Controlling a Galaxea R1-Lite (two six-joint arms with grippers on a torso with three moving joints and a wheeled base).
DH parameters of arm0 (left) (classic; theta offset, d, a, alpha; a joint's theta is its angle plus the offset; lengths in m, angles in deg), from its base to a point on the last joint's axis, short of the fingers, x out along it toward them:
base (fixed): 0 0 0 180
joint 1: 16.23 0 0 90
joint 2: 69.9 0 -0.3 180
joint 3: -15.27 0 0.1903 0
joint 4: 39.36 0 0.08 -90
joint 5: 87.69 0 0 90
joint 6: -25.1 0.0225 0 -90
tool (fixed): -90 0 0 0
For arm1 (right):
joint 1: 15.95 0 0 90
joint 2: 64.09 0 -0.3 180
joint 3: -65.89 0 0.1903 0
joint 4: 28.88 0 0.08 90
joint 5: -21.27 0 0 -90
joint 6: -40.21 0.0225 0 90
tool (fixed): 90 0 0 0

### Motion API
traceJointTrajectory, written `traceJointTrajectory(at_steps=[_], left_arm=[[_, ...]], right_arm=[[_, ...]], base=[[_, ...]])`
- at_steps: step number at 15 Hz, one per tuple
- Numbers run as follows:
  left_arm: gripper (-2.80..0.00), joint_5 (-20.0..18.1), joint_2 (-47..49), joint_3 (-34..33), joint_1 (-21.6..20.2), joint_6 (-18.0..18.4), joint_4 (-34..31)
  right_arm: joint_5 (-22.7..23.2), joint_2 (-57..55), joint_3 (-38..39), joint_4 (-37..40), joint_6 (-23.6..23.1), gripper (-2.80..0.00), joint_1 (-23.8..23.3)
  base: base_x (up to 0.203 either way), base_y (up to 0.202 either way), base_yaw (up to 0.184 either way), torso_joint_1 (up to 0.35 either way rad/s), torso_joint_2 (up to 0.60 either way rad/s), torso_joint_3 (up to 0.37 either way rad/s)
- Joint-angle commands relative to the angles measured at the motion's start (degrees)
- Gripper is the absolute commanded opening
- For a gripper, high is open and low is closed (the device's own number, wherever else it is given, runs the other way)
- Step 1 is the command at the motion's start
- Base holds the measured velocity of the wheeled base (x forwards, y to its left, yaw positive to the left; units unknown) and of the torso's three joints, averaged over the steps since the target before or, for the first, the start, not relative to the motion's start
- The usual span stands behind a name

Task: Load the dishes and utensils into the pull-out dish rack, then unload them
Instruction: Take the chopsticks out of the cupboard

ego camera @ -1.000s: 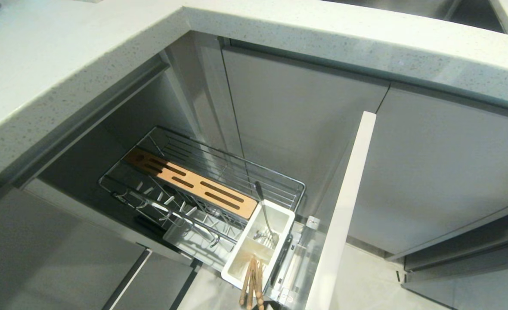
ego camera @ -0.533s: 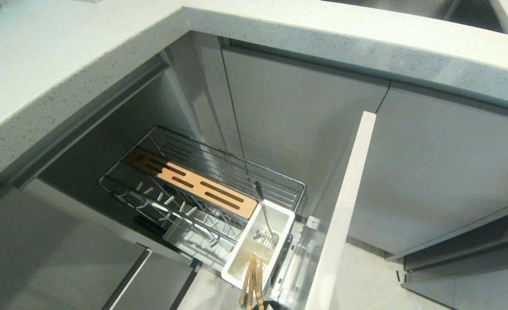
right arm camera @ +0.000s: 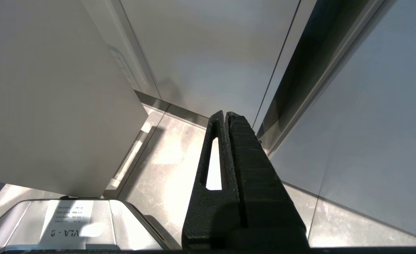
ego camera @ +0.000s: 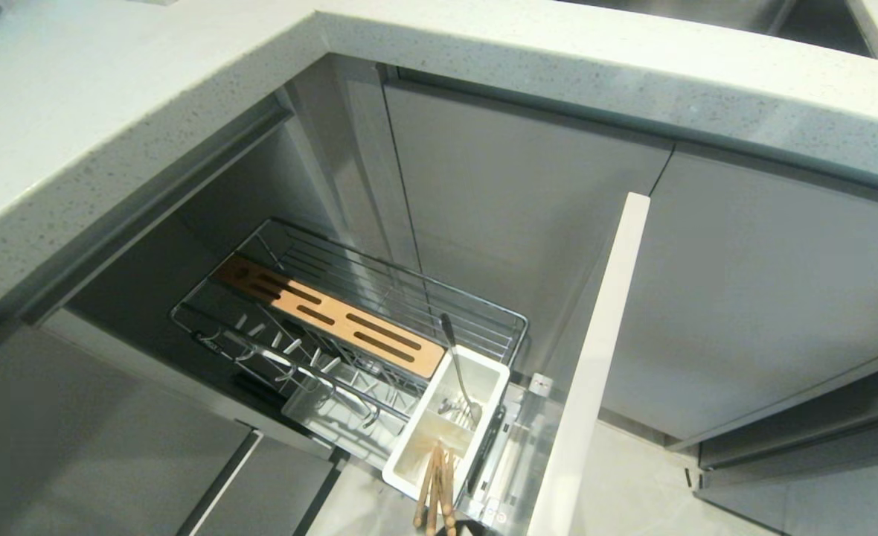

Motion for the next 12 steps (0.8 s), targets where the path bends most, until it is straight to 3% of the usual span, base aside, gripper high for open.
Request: traceJointTrajectory(at_steps=[1, 8, 9, 12], left_arm=[[0.0, 0.7, -0.1, 0.3, 0.0, -0.4, 0.1], [0.0, 5.2, -0.8, 4.7, 0.2, -1.5, 0.3], [-2.8, 5.6, -1.1, 5.4, 0.3, -1.5, 0.6], [-2.8, 9.5, -1.9, 8.4, 1.4, -2.3, 4.4]], right_arm=[[0.0, 0.0, 0.1, 0.0, 0.0, -2.8, 0.0], [0.0, 0.0, 0.1, 0.0, 0.0, -2.8, 0.0], [0.0, 0.0, 0.1, 0.0, 0.0, -2.8, 0.0], [0.0, 0.0, 0.1, 0.0, 0.0, -2.8, 0.0]], base=[[0.0, 0.0, 0.0, 0.0, 0.0, 0.0], [0.0, 0.0, 0.0, 0.0, 0.0, 0.0], [0.0, 0.0, 0.0, 0.0, 0.0, 0.0], [0.0, 0.0, 0.0, 0.0, 0.0, 0.0]])
